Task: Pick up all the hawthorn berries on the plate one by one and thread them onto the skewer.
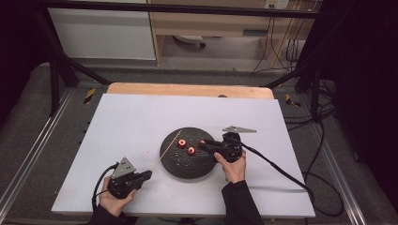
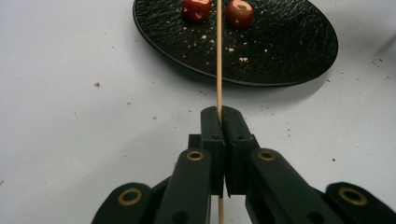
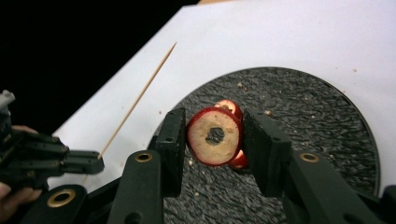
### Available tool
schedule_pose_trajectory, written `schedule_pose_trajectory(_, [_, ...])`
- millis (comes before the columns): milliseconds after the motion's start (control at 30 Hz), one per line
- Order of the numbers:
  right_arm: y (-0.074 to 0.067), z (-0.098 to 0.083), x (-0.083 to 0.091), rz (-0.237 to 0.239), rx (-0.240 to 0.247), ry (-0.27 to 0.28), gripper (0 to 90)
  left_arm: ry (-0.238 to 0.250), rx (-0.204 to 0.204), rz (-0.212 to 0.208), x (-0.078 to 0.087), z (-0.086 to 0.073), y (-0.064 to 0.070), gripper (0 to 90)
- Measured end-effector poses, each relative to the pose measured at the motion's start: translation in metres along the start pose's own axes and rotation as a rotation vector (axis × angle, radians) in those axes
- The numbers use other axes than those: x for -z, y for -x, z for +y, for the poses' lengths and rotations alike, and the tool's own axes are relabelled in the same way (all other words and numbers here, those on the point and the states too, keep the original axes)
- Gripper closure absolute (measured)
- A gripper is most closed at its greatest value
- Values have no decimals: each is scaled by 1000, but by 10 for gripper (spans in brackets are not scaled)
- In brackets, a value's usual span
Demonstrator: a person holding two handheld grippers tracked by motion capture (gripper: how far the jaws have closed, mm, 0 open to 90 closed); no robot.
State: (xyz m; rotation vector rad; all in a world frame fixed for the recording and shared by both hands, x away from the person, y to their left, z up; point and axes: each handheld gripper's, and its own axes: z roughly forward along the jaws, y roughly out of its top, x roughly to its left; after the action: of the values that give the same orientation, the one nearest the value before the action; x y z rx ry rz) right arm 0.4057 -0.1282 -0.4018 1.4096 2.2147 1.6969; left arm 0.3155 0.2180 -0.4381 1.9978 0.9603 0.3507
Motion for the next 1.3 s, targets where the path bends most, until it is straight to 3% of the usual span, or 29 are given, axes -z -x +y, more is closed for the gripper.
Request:
schedule_pose_trajectory(333, [0,-9,-4,8,-55,149,612,20,32,9,-3,1,4,881])
schedule_pose_trajectory(667, [-2,-8,-8,28,-75,291,613,44,59,22,-7,3,9,881])
schedule_pose_trajectory(1000, [2,-1,-11,52,-109,396,613,77,54,26,-11,6,17,881])
schedule_pose_trajectory(1300, [-4,11,-20,58,-104,443,613,87,45,18,-13,7,22,882])
